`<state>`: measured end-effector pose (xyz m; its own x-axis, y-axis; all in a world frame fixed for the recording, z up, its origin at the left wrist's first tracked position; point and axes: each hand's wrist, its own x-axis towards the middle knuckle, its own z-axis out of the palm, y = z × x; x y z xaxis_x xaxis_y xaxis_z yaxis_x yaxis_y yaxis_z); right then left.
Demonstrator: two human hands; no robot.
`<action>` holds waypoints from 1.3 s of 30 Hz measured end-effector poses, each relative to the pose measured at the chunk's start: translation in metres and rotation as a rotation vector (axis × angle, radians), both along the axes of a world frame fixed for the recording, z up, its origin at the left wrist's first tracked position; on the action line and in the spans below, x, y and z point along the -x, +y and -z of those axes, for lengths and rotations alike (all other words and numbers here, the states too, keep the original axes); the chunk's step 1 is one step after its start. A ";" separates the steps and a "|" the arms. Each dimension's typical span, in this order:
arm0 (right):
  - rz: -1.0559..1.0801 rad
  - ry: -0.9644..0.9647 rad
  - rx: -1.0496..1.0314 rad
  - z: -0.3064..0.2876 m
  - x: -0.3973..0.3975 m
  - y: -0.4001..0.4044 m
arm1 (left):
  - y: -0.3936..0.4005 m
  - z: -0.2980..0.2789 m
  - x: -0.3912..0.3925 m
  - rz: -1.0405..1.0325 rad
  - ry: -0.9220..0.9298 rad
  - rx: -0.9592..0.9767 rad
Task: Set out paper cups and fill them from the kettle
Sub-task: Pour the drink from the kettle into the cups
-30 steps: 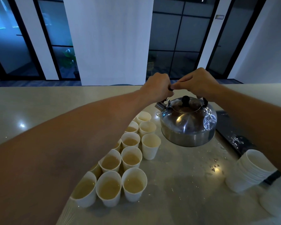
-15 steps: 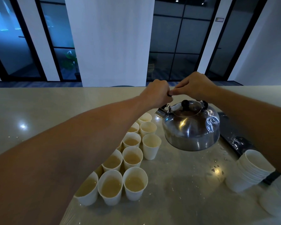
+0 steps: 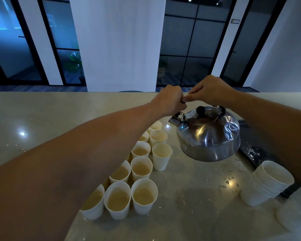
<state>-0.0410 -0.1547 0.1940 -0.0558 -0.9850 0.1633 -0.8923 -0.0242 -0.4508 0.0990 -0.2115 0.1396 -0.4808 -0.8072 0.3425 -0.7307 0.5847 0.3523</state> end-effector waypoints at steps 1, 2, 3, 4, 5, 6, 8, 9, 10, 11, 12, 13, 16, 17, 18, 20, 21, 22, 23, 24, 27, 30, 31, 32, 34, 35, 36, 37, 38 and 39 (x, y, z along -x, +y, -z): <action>-0.001 0.006 -0.002 0.001 0.001 0.000 | 0.000 0.001 0.000 0.001 0.000 -0.001; -0.003 0.014 -0.004 0.001 0.001 -0.001 | 0.000 0.000 0.000 0.002 0.000 0.002; -0.005 0.018 -0.005 0.001 0.002 -0.001 | 0.000 0.001 0.001 0.005 -0.002 0.004; -0.007 0.022 -0.005 0.001 0.002 -0.001 | 0.001 0.001 0.001 0.006 -0.005 0.006; -0.011 0.023 -0.005 0.001 0.002 -0.002 | 0.001 0.001 0.000 0.007 -0.007 0.005; -0.014 0.027 -0.005 0.002 0.003 -0.002 | 0.001 0.002 0.000 0.010 -0.009 0.005; -0.014 0.041 -0.004 0.003 0.002 -0.003 | 0.001 0.004 0.000 0.013 -0.012 0.007; -0.013 0.048 -0.005 0.003 0.002 -0.003 | 0.000 0.004 0.000 0.012 -0.012 0.006; -0.012 0.054 -0.006 0.003 0.002 -0.003 | 0.000 0.005 0.000 0.012 -0.014 0.004; -0.011 0.059 -0.009 0.004 0.002 -0.003 | 0.000 0.005 0.000 0.013 -0.016 0.002; -0.011 0.062 -0.011 0.003 0.002 -0.003 | 0.000 0.005 0.000 0.013 -0.017 0.001; -0.010 0.063 -0.012 0.003 0.002 -0.004 | 0.000 0.005 0.001 0.013 -0.018 0.001; -0.011 0.065 -0.016 0.003 0.003 -0.004 | -0.001 0.005 0.001 0.013 -0.020 -0.002; -0.010 0.063 -0.017 0.004 0.002 -0.004 | -0.001 0.005 0.001 0.014 -0.021 -0.004; -0.009 0.060 -0.018 0.004 0.002 -0.004 | -0.001 0.005 0.002 0.014 -0.023 -0.006; -0.010 0.053 -0.020 0.005 0.002 -0.004 | -0.001 0.006 0.002 0.012 -0.024 -0.006; -0.007 0.043 -0.020 0.006 0.002 -0.003 | -0.001 0.006 0.001 0.014 -0.023 -0.002; -0.005 0.031 -0.019 0.006 0.002 -0.002 | -0.001 0.006 0.001 0.015 -0.023 0.001; -0.002 0.020 -0.016 0.006 0.002 -0.002 | -0.001 0.006 0.000 0.017 -0.024 0.006; 0.000 0.012 -0.013 0.006 0.002 -0.001 | -0.001 0.006 0.000 0.019 -0.025 0.011; 0.007 0.001 -0.008 0.008 0.002 0.000 | -0.002 0.006 0.000 0.024 -0.031 0.021; 0.009 0.000 -0.003 0.010 0.000 0.000 | -0.002 0.007 0.000 0.024 -0.035 0.023; 0.012 -0.004 -0.002 0.011 0.000 0.000 | -0.001 0.006 0.000 0.021 -0.039 0.020; 0.018 -0.012 0.001 0.011 -0.001 0.001 | -0.001 0.005 0.000 0.018 -0.046 0.019; 0.028 -0.042 0.018 0.011 0.000 0.003 | 0.001 0.003 -0.001 0.006 -0.059 0.029; 0.028 -0.057 0.029 0.011 0.000 0.004 | 0.002 0.001 -0.001 0.000 -0.066 0.037; 0.026 -0.075 0.039 0.011 0.001 0.005 | 0.003 -0.001 -0.001 -0.003 -0.071 0.044; 0.022 -0.092 0.051 0.011 0.001 0.007 | 0.003 -0.004 -0.002 -0.002 -0.073 0.051; 0.018 -0.108 0.060 0.010 0.001 0.009 | 0.004 -0.006 -0.003 0.002 -0.075 0.060; 0.019 -0.120 0.068 0.009 0.001 0.010 | 0.006 -0.008 -0.004 0.006 -0.078 0.076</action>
